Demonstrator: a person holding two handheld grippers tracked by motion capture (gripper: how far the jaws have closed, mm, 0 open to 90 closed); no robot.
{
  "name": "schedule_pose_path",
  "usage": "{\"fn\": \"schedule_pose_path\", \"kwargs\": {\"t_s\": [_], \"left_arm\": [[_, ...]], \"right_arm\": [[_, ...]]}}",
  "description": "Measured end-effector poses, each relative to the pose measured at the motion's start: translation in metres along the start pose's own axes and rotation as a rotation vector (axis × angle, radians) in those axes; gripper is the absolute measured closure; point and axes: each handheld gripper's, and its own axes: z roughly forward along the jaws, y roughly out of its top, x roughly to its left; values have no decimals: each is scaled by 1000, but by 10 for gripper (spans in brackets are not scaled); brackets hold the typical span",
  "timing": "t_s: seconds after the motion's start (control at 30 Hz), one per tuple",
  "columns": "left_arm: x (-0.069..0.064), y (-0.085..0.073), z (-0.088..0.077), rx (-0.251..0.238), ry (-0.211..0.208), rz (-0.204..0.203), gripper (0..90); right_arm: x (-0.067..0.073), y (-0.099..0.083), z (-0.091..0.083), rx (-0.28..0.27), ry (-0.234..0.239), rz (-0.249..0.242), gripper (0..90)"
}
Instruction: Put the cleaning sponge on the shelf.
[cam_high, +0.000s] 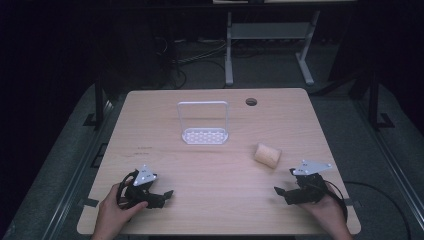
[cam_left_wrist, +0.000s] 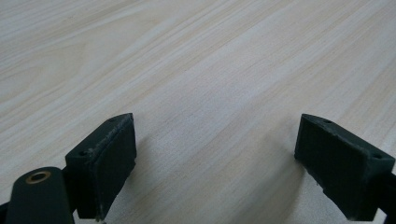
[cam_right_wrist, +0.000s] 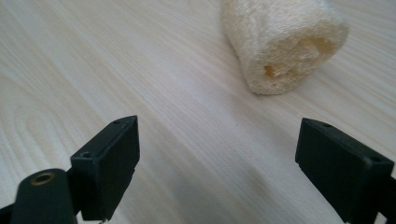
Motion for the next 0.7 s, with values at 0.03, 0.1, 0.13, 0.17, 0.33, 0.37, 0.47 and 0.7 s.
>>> {"fn": "schedule_pose_path", "kwargs": {"t_s": [0.03,0.1,0.13,0.17,0.33,0.37,0.47,0.7], "left_arm": [[0,0,0,0,0,0,120],[0,0,0,-1,0,-1,120],[0,0,0,0,0,0,120],[0,0,0,-1,0,-1,120],[0,0,0,0,0,0,120],[0,0,0,0,0,0,120],[0,0,0,0,0,-1,120],[0,0,0,0,0,0,120]], "right_arm": [[-1,0,-1,-1,-2,6,137],[-4,1,-2,-7,-7,8,137],[-6,2,-2,-8,-9,12,137],[-6,3,-2,-9,-11,12,137],[-11,7,-4,-13,-13,15,137],[-12,7,-5,-15,-14,16,137],[-13,10,-6,-18,-14,21,137],[-21,19,-4,-14,-13,27,137]]}}
